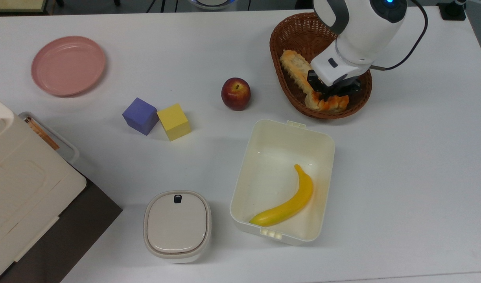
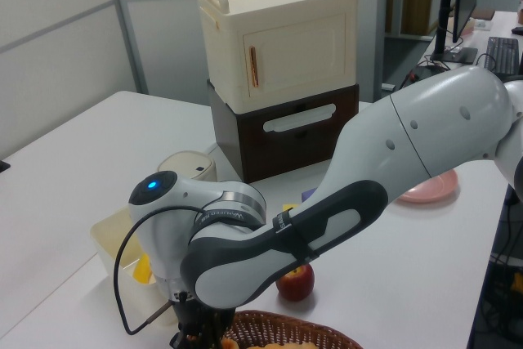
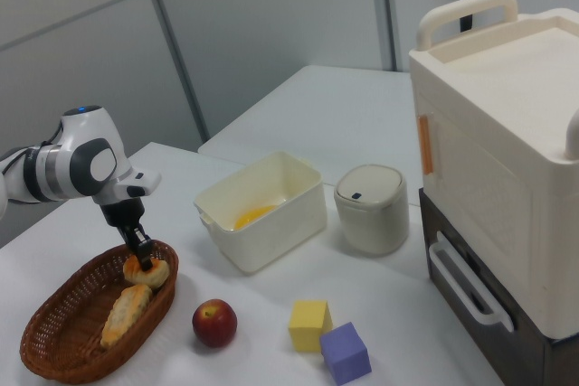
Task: Put the bread on the table
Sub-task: 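Lift the bun out of the basket and carry it beside the apple, then lower the bun onto the table and open the gripper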
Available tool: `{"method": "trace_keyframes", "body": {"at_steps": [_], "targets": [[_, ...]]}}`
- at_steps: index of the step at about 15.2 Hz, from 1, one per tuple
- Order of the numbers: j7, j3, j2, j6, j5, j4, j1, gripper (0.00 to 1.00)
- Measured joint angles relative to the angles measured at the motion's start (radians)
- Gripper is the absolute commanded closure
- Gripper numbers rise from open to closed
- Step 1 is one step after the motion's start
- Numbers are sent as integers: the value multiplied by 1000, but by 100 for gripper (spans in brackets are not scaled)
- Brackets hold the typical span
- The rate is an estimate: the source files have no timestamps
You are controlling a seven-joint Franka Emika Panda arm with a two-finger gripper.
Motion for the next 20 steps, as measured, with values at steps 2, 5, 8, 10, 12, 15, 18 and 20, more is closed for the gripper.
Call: {"method": "trace_keyframes", "body": {"at_steps": [2,5,8,10,12,15,18,20], "targets": [[0,0,-3,0,0,4,0,100],[-5,-1,-27,-29,0,13,-1,100],[-48,-6,-81,-131,16,28,-9,100],[-94,-9,-125,-206,32,41,-32,100],[-149,-12,-168,-277,36,54,-68,100],[-293,-20,-225,-379,37,80,-162,100],[-453,-26,-242,-394,32,84,-282,100],[-546,-29,-240,-394,17,84,-352,100]]}}
